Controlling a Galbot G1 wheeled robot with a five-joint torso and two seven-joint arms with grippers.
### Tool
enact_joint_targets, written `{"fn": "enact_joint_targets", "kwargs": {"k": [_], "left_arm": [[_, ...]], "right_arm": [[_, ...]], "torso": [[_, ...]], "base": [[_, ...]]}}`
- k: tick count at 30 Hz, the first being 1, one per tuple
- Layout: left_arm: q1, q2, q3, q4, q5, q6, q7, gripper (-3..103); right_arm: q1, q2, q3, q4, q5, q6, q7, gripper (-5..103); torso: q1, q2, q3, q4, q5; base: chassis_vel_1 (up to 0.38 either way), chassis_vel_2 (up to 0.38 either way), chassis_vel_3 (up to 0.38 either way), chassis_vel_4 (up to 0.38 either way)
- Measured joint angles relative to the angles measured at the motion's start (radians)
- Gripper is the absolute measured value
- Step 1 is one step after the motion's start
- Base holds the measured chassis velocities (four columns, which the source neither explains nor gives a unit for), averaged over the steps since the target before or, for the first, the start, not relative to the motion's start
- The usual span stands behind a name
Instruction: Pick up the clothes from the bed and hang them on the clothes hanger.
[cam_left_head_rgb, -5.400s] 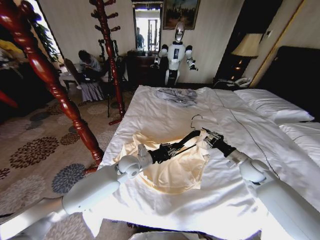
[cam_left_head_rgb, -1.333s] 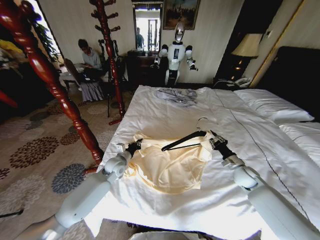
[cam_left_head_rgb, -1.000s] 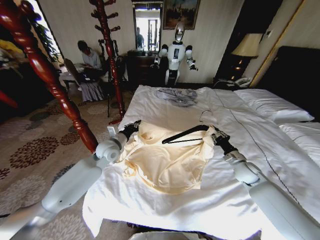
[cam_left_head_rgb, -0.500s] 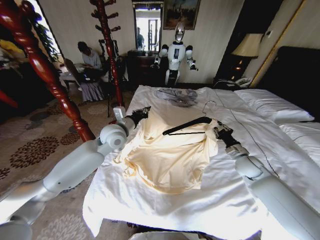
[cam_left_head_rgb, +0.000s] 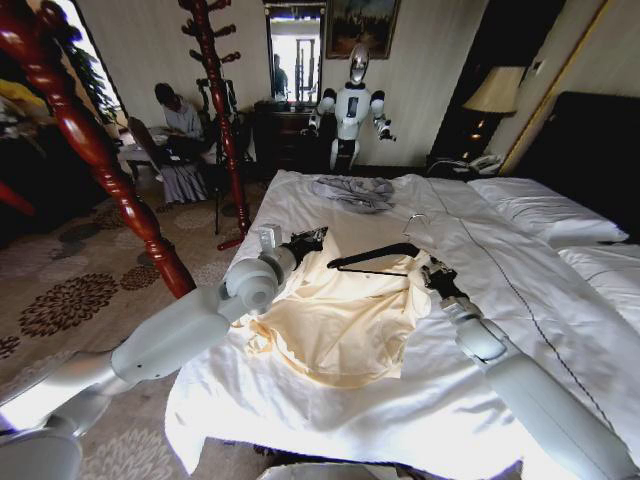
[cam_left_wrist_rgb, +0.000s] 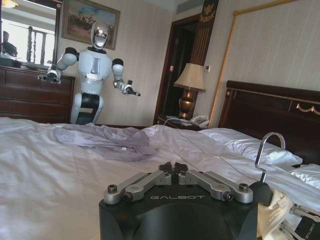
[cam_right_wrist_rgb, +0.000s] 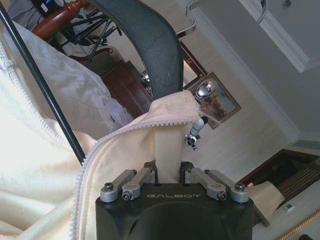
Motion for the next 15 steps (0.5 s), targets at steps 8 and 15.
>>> {"fn": "enact_joint_targets", "kwargs": {"k": [8,15], "left_arm": [[-0.015,-0.074,0.048,0.079,0.063,0.001,-0.007,1],[0.0,-0.103,0.075,0.09,0.112,0.013,-0.013,1]], "right_arm": [[-0.007,0.013,-0.021,-0.006,-0.001,-0.01,0.0,20],[-0.01,0.016,-0.031,-0.023,0.0,-0.04,0.003,20]], "torso": [[0.0,0.0,0.0,-0.0002,0.0001],[0.0,0.0,0.0,-0.0001,0.0002]], "base": [[0.0,0.0,0.0,0.0],[0.0,0.0,0.0,0.0]]}}
